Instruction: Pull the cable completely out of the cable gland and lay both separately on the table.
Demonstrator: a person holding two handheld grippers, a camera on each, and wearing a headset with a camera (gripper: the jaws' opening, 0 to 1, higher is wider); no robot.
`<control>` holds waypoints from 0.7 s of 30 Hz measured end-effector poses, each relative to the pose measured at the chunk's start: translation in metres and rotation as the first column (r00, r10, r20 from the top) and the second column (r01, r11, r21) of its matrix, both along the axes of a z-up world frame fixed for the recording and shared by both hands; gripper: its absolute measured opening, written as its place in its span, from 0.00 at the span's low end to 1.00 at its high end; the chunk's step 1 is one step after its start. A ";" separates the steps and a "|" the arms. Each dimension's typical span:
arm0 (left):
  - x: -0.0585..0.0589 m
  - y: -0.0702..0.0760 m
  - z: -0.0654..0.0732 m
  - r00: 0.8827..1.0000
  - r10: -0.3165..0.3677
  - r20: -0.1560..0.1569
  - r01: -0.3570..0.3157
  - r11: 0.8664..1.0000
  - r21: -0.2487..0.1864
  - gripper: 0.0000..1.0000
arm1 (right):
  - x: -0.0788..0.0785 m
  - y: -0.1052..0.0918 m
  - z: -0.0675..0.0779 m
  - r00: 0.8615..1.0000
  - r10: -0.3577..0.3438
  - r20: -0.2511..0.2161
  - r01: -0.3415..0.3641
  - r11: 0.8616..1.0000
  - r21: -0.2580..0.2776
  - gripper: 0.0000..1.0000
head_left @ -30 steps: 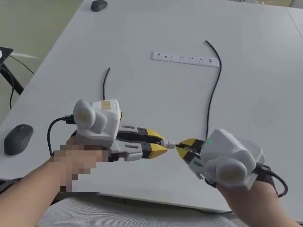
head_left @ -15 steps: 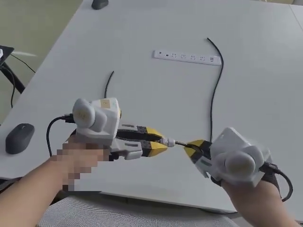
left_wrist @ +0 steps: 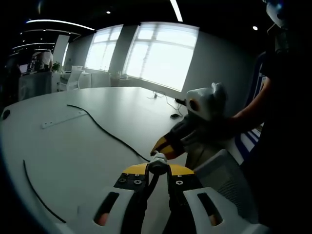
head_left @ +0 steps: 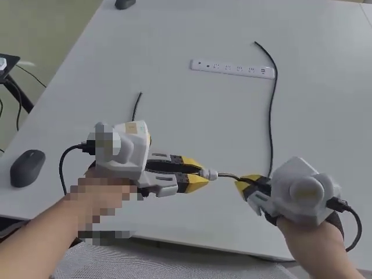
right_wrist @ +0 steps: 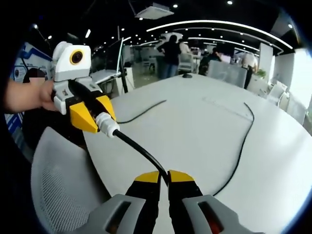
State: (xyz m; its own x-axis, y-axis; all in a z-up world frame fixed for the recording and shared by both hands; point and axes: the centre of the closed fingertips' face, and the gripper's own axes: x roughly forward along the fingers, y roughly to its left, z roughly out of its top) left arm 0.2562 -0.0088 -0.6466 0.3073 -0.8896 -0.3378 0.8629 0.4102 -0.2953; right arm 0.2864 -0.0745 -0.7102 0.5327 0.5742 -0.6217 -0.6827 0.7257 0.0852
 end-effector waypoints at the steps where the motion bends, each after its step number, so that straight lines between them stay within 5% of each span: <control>1: 0.000 0.000 0.000 1.000 0.001 0.003 -0.001 1.000 -0.001 0.15 | 0.001 -0.003 -0.001 1.000 -0.026 -0.011 0.026 1.000 0.006 0.00; 5: -0.003 0.000 0.001 1.000 0.005 0.006 -0.005 1.000 -0.003 0.15 | -0.002 -0.004 -0.008 0.994 -0.083 -0.077 0.087 0.995 0.055 0.00; 14: -0.001 0.003 0.001 1.000 0.010 0.013 -0.010 1.000 0.007 0.15 | -0.004 -0.001 -0.004 0.999 -0.034 -0.015 0.034 0.999 0.015 0.02; 21: 0.003 0.009 0.002 1.000 0.026 0.016 -0.026 1.000 0.005 0.15 | -0.009 -0.002 0.006 0.994 0.083 0.074 -0.077 0.994 -0.074 0.03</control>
State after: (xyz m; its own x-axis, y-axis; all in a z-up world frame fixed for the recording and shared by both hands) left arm 0.2588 -0.0001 -0.6441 0.3353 -0.8796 -0.3374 0.8565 0.4337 -0.2797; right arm 0.2777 -0.0764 -0.7047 0.5345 0.5729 -0.6214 -0.7414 0.6708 -0.0194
